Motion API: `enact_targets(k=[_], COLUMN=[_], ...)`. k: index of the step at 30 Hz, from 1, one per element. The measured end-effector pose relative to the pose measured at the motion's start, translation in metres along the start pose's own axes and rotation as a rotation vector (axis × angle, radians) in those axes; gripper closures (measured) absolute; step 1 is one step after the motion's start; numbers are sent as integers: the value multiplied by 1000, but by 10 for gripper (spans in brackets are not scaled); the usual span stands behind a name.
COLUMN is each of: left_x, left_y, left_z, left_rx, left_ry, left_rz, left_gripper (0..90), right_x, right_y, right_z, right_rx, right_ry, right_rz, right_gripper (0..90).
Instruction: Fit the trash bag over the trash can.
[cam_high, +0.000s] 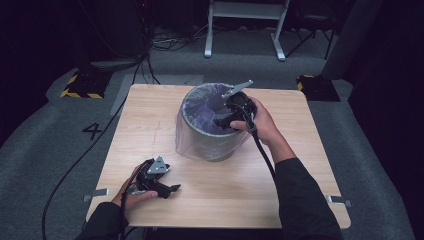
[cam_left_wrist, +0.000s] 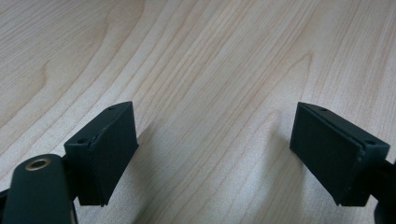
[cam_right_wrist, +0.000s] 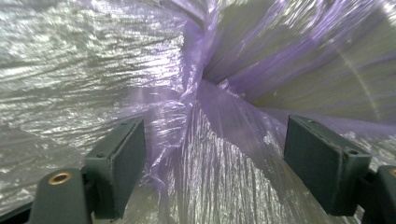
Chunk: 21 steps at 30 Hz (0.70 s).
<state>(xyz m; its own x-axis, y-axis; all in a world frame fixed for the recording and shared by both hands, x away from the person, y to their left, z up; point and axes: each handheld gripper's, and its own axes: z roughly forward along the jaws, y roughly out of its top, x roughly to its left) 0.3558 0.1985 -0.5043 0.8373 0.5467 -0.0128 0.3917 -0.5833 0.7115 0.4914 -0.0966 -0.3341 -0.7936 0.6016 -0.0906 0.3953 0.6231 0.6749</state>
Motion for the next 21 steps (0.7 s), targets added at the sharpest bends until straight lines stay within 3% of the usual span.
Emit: enact_targets(k=[9, 14, 17, 21], left_x=[0, 0, 0, 0], left_y=[0, 0, 0, 0], left_z=[0, 0, 0, 0], left_rx=[1, 0, 0, 1], left_ry=[0, -1, 0, 0], left_rz=[-1, 0, 0, -1], left_gripper=[145, 145, 145, 145], right_x=[1, 2, 5, 9], right_y=[-3, -4, -4, -5], right_z=[-10, -16, -20, -28], right_rx=[-92, -116, -150, -177], right_ry=[-31, -35, -77, -81], right_rz=[46, 34, 16, -1], right_gripper=[210, 208, 225, 221])
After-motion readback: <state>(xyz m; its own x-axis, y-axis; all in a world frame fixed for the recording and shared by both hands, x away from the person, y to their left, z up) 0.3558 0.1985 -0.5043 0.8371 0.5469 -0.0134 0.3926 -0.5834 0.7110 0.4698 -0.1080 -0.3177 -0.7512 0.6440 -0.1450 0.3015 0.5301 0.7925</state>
